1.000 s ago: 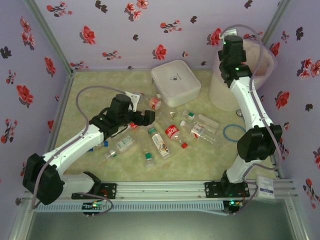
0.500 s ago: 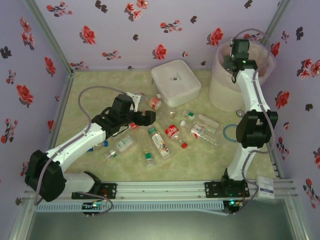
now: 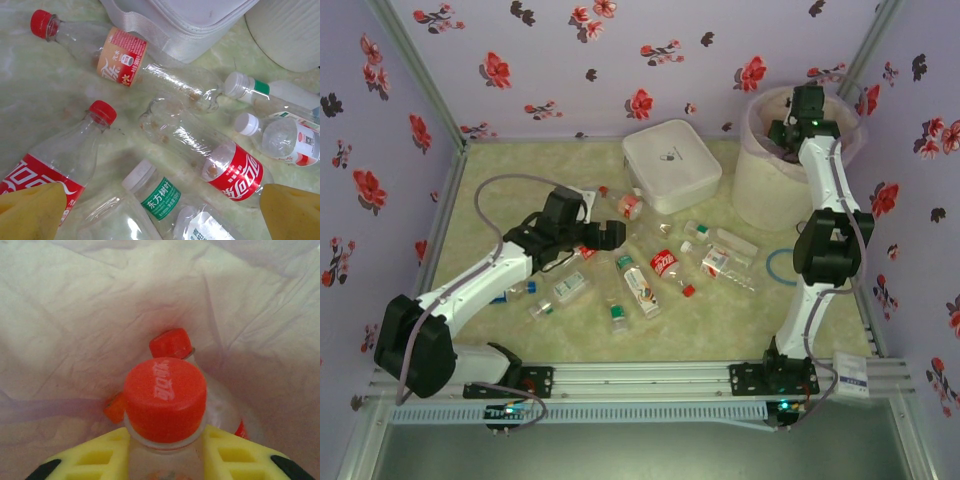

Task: Put the plastic bottles in the bin

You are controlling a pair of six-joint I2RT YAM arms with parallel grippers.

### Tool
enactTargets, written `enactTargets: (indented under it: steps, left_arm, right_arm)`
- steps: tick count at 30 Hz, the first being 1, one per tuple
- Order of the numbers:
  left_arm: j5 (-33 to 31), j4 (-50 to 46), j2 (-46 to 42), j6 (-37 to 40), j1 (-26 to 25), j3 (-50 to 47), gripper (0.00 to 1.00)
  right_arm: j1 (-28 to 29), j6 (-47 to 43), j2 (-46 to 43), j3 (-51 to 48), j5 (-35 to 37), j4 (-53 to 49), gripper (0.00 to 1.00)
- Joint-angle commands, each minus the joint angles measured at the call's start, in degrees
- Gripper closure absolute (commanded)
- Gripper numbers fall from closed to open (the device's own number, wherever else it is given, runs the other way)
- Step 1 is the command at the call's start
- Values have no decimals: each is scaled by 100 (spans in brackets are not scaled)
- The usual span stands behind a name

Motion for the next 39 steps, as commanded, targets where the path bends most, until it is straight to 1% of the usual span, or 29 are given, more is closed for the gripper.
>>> enactTargets:
  steps: [1,2,5,7,9,13,17,21,23,26,28,31,35,36,39]
  left_arm:
    - [-103,-119,-44,-159,108,-35,0]
    - [-103,-111,-66,-172,126,-55,0]
    - [-103,-89,-97,-192,163,-73,0]
    - [-103,-72,-97,-196,180,-65,0]
    - [-103,-75,-68,-174,187,-26,0]
    - [-95,-90,-28,-153,207,56,0]
    - [-94,-140,-1,-143,225,127,0]
    - [-95,-236,8,-189,249,173,0]
    - [-112,-300,-1,-330,289,164,0]
    - [-279,-662,-42,-629,364,222,0]
    - [-576,-1217,-103,-655,365,360,0]
    - [-1200,-2374,-159,-593,363,723,0]
    - [-1813,-4004,-189,-641,357,1159,0]
    - [-1923,-4338,-215,-712,355,1203,0]
    - [-2282,-5258,-382,-1253,363,1247,0]
  right_arm:
    - [21,206,-36,259,-108,-279,49]
    - [21,196,-113,259,-13,-277,41]
    - [21,170,-339,276,295,-285,21]
    - [21,137,-516,290,434,-285,10]
    - [27,105,-704,311,558,-316,2]
    - [30,49,-1100,296,713,-326,0]
    - [37,35,-1396,356,723,-324,0]
    - [47,145,-1737,349,459,-301,0]
    - [78,209,-1902,347,274,-395,0]
    - [230,240,-2260,295,6,-532,1]
    - [353,249,-2500,276,-217,-656,0]
    - [477,305,-2823,171,-657,-803,0]
    - [556,530,-3287,-381,-1142,-714,0]
    - [564,593,-3407,-570,-1216,-640,1]
    - [566,785,-3774,-1170,-1367,-402,0]
